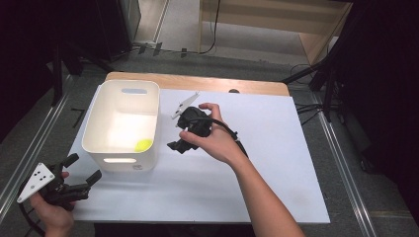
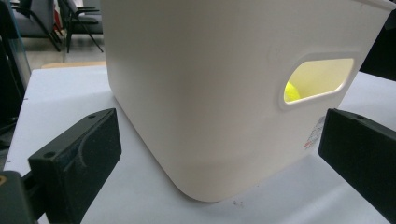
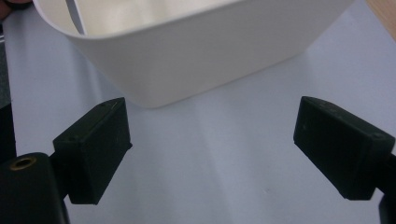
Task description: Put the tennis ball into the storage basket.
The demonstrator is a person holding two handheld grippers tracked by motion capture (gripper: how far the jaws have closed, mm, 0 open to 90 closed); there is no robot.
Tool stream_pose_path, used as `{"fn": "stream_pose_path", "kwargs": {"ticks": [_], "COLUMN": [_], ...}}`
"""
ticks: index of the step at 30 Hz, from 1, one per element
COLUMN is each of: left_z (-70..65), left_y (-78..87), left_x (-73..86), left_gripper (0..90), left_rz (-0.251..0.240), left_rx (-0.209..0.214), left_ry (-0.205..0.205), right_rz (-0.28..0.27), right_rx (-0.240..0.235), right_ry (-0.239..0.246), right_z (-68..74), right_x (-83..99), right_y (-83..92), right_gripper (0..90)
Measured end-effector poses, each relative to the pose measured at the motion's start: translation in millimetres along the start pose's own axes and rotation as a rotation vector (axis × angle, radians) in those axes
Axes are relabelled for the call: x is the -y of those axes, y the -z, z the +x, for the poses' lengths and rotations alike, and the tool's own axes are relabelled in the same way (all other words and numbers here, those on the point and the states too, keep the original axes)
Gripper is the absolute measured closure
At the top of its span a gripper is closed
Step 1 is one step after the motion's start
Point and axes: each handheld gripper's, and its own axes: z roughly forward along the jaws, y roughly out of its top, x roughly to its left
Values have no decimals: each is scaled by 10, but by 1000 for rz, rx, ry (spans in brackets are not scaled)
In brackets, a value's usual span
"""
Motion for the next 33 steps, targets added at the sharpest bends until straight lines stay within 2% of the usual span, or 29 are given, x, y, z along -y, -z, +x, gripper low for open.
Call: {"fn": "stream_pose_path", "kwargs": {"ticks": [2, 4, 9, 10, 12, 14, 18, 27, 28, 30, 33], "left_z": [0, 0, 0, 0, 0, 0, 0, -1, -1, -1, -3], "left_y": [1, 1, 2, 2, 3, 2, 4, 2, 2, 2, 1], "left_x": [0, 0, 0, 0, -1, -1, -1, -1, -1, 0, 0], "left_gripper": [0, 0, 0, 0, 0, 0, 0, 0, 0, 0, 0], "left_rz": [0, 1, 3, 2, 4, 4, 5, 6, 6, 6, 7], "left_rx": [0, 0, -1, -1, -1, -1, 0, -2, -2, -2, -3], "left_ry": [1, 1, -2, -2, -4, -5, -6, -7, -7, -7, -7], "right_rz": [-9, -17, -31, -35, -26, -29, -60, -130, -130, -158, -167], "right_rx": [5, 5, 10, 14, 6, 37, 43, 74, 74, 76, 91], "right_ry": [9, -11, -25, -32, -52, -71, -69, -126, -126, -155, -168], "right_z": [-13, -26, -40, -49, -52, -51, -54, -105, -105, -132, -157], "right_x": [27, 138, 257, 287, 358, 460, 602, 967, 967, 1090, 1181], "right_y": [1, 20, 26, 22, 17, 13, 24, 112, 112, 160, 201], "right_gripper": [95, 93, 62, 15, 0, 0, 0, 0, 0, 0, 0]}}
